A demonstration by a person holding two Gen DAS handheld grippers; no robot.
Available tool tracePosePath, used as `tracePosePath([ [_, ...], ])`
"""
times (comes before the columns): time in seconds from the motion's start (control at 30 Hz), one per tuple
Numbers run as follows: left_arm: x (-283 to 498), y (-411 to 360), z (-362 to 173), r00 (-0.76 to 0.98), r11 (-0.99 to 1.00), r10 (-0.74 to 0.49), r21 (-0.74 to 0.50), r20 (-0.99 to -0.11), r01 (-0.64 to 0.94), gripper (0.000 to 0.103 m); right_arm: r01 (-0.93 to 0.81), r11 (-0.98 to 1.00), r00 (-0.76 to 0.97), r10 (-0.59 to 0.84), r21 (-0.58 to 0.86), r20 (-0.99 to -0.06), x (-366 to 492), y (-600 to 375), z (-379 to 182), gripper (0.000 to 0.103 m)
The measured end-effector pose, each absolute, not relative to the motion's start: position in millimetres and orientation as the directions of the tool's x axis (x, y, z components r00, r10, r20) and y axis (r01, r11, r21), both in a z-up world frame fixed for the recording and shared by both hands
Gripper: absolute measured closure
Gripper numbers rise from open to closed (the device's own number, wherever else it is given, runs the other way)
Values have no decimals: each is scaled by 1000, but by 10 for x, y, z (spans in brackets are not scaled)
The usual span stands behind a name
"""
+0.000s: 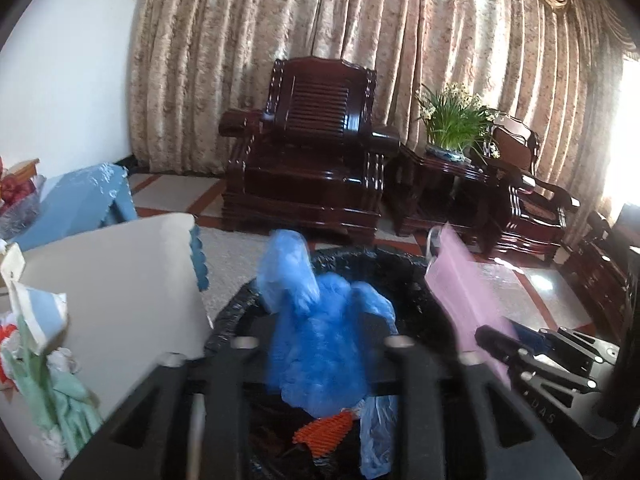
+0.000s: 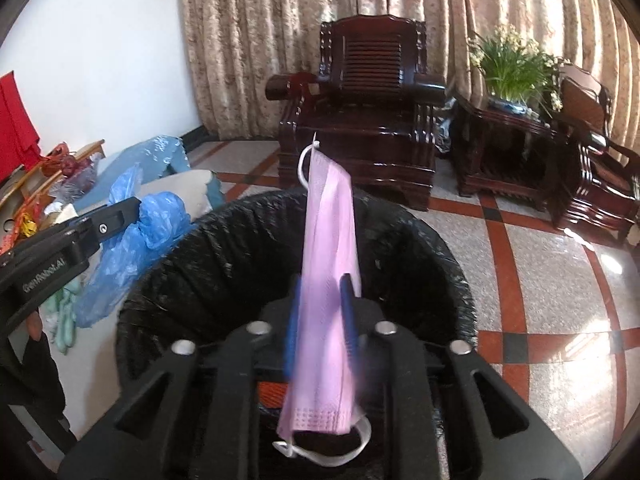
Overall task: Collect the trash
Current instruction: 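Move mask and blue bag over the bin and release both, then grasp the green rubber gloves with the right gripper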
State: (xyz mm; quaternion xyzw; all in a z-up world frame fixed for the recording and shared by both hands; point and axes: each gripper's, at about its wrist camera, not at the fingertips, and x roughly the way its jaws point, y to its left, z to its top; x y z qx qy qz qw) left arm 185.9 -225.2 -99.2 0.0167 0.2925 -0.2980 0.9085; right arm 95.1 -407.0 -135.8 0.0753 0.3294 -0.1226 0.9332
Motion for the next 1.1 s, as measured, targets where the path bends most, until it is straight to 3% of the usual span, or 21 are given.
tracePosePath([
  [0.07,1868,-2235,-1013,648,822,-533,-151,-544,549,44,300,952,748,-198,56,-634,913,-4105,-1380,52],
  [0.2,1872,-2086,-967,671,836,-517,-147,-531,528,34,336,940,748,-231,55,-623,831,-4120,-1370,13],
  [0.3,1865,-1873,-889,710,862,-484,-135,-511,489,25,332,941,767,-228,67,-600,781,-4052,-1306,7],
  [0.47,1872,-1334,-750,771,908,-405,-122,-492,400,20,272,961,800,-196,52,-567,840,-3728,-1131,6],
  [0.77,1660,-190,-744,856,981,-187,-44,-482,190,19,97,991,845,-32,96,-534,1185,-2874,-960,5],
  [1.1,1564,808,-939,868,999,43,7,-495,-46,19,-97,990,819,137,101,-556,1629,-1808,-1065,5],
])
